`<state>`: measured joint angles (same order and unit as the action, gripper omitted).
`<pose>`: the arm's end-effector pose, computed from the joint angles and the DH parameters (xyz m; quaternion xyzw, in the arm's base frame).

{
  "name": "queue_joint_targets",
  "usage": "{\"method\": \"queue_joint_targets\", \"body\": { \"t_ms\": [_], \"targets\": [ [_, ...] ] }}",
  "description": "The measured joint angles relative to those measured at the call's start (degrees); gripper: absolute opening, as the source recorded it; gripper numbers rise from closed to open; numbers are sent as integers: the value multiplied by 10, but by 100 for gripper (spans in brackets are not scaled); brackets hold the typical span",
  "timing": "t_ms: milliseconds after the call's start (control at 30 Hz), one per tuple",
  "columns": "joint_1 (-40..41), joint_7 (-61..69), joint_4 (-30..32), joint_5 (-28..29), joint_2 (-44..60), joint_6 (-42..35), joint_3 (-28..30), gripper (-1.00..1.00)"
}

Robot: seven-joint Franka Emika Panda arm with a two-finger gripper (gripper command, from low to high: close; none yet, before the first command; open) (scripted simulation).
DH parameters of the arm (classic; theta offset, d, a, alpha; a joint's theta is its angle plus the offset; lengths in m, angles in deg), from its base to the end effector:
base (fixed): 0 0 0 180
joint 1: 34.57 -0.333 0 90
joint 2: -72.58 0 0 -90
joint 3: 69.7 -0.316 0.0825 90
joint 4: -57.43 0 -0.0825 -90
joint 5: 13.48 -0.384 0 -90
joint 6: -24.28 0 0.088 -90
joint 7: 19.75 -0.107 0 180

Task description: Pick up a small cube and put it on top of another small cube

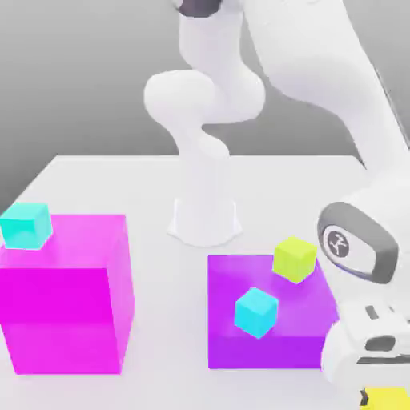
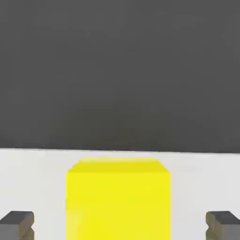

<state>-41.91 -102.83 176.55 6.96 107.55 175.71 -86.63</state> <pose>0.5216 0.2489 0.1398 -0.9284 0.3715 -0.0004 0.0003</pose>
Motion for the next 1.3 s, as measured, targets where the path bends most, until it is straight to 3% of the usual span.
{"method": "queue_joint_targets", "body": {
  "t_ms": [167,333,700,867,1100,1233,1267,1300],
  "targets": [
    [-3,-2,-2,3,8,6,4,-100],
    [24,24,18,-36,-71,-53,-24,-100],
    [158,27,76,-55,-268,-201,105,-100],
    [256,45,106,-91,-370,-262,154,-100],
    [328,87,147,-166,-515,-343,238,-100],
    [338,97,198,-179,-505,-279,255,-100],
    [339,97,209,-180,-499,-262,256,100],
    [339,97,209,-180,-499,-262,256,100]
  ]
}}
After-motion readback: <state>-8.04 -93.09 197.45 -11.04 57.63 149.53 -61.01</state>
